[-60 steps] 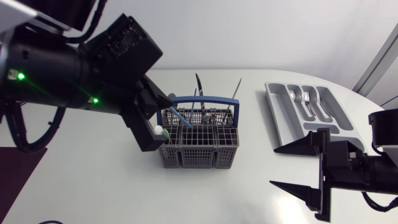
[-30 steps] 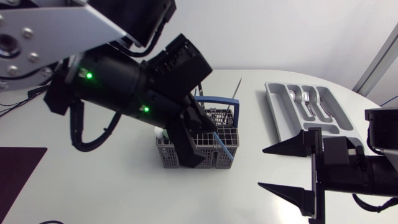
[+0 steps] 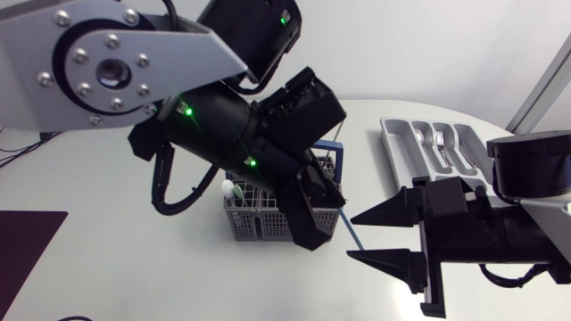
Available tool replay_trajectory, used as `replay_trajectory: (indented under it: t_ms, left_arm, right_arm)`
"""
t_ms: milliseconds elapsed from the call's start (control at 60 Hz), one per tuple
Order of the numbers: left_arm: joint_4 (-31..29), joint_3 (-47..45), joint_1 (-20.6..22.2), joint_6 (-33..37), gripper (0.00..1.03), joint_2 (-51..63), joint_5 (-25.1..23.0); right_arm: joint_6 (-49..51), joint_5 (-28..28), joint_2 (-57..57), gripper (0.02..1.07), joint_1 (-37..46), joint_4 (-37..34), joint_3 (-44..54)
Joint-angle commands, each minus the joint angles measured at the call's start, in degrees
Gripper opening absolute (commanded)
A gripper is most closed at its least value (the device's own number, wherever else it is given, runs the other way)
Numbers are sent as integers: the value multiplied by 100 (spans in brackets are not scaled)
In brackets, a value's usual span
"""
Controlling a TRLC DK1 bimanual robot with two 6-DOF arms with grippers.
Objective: Unload the cutlery basket into the drawer organizer.
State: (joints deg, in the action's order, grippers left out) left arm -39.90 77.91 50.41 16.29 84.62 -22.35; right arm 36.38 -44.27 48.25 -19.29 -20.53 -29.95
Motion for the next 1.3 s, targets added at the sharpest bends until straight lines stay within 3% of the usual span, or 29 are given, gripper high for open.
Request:
replay_trajectory:
  t_ms: [0,217,517,633,800,867,983,1100,1200,1283]
  left_arm:
    - [61,225,74,-56,11,143,-103]
    - [61,251,83,-47,11,160,-94]
    - [52,190,12,-12,11,160,-94]
    - [52,207,-5,-12,13,151,-94]
    - [52,304,-58,-39,37,151,-94]
    - [52,339,-75,-47,56,151,-94]
    - [52,374,-119,-65,67,134,-94]
    - [52,392,-172,-65,72,72,-85]
    - [44,515,-409,-56,83,-51,-68]
    - [-9,664,-656,-56,85,-104,-68]
  right_arm:
    - [-202,68,158,50,-128,93,-160]
    - [-263,68,176,21,-172,58,-230]
    - [-193,59,141,7,-224,-284,-274]
    - [-114,68,141,7,-216,-469,-283]
    - [-26,94,88,7,-172,-636,-256]
    - [27,112,53,7,-119,-706,-239]
    - [115,112,0,7,-22,-829,-204]
    - [203,138,-35,7,101,-944,-195]
    - [326,156,-44,7,408,-1032,-221]
    - [458,156,-44,7,663,-1111,-230]
